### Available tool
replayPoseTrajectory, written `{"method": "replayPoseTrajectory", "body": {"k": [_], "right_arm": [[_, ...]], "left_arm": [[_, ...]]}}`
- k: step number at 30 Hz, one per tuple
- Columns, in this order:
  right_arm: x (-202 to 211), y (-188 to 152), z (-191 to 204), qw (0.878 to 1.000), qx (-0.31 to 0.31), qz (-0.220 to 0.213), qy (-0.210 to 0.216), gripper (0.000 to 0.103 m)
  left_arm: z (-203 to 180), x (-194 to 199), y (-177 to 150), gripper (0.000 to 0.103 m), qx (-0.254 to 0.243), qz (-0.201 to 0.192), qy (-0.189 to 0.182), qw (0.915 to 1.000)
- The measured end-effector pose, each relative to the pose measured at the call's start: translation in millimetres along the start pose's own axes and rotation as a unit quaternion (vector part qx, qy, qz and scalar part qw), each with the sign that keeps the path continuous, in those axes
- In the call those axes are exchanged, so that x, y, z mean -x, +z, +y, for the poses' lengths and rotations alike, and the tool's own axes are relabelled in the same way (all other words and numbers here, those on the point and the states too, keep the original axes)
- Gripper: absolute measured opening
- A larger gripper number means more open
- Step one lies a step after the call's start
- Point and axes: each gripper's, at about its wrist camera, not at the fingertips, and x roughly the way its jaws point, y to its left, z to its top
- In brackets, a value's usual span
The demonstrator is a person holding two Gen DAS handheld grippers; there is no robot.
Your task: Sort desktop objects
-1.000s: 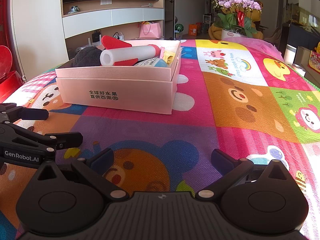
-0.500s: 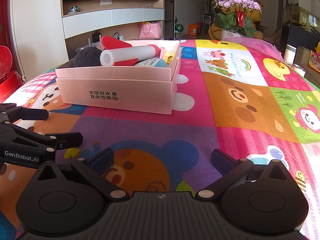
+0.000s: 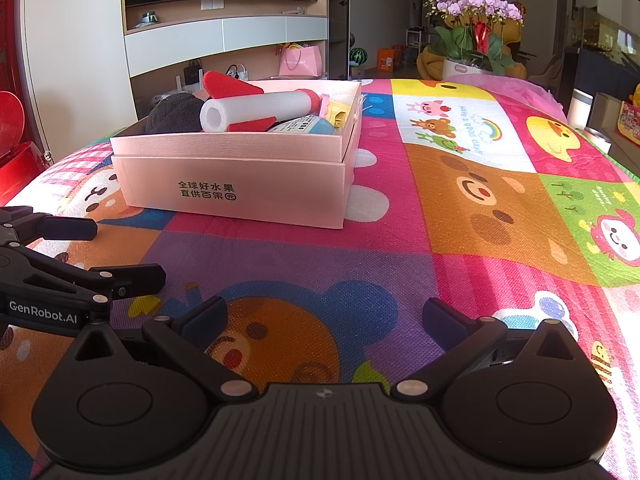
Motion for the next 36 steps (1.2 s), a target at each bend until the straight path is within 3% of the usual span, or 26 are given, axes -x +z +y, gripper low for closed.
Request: {"method": "replayPoseTrajectory", "body": {"k": [24,27,36], "right_arm": [[0,0,0,1.0,0.0,0.0,0.0,0.103],[0,0,0,1.0,0.0,0.0,0.0,0.103],[0,0,0,1.0,0.0,0.0,0.0,0.103]], "left_arm": [[4,2,-3,0.103,0.007,-0.002,-0.007,0.9999],[4,4,-4,0.103,-0.008,0.004,-0.007,0.9999],[12,20,-11,0.103,0.007,0.03,-0.004,0.9995]]}}
